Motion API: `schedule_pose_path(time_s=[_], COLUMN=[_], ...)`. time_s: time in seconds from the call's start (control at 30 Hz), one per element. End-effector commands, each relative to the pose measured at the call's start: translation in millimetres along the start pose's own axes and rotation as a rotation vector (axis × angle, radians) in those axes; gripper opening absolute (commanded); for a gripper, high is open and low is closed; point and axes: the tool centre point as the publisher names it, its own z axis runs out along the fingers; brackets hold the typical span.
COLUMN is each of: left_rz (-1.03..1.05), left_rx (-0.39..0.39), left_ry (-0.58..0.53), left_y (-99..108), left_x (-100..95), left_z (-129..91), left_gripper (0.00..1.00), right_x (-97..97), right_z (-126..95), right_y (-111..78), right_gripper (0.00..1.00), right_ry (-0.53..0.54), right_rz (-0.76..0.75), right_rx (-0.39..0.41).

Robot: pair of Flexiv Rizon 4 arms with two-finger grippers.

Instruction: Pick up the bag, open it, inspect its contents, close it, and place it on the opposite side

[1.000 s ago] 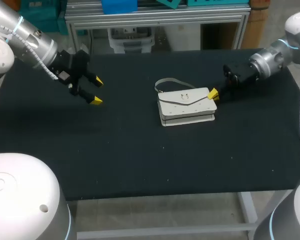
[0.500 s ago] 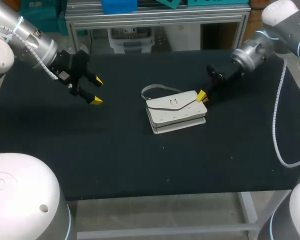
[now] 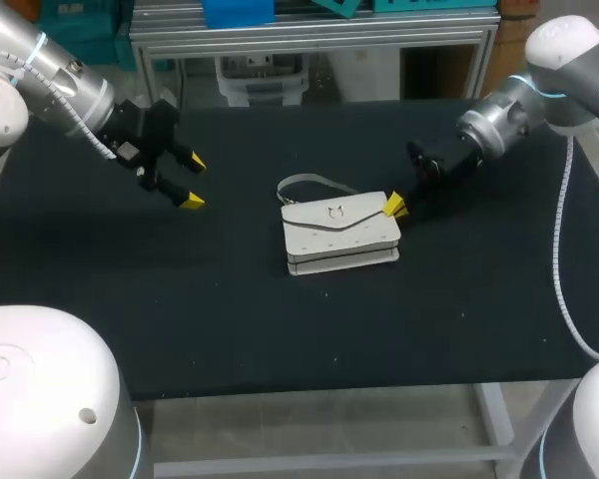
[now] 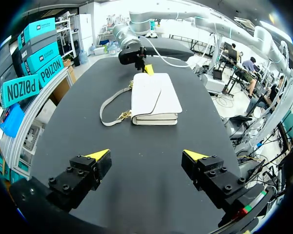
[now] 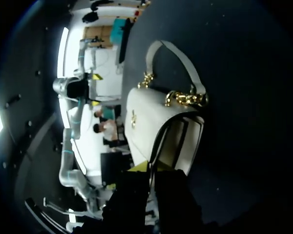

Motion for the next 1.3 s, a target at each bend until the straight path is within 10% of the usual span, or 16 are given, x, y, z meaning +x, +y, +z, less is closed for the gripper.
schedule_pose_path(time_s=[0.03, 0.4, 1.3], left_rz=[0.001, 0.001, 0.001], left_rx=[0.003, 0.003, 0.003], left_ry=[-0.002, -0.002, -0.002], left_y=[1, 1, 1], left_x=[0.4, 0.4, 0.4], left_z=[1, 1, 1], left_gripper=[1.00, 1.00, 1.00], right_x=[12.1, 22.7, 19.9], right_z=[17, 34, 63], right_y=[-7.4, -9.1, 13.9], right_gripper=[0.00, 0.00, 0.00], right_ry=[-0.122, -0.203, -0.160], right_rz=[-0.006, 0.007, -0.008], right_rx=[-0.264, -0.396, -0.386])
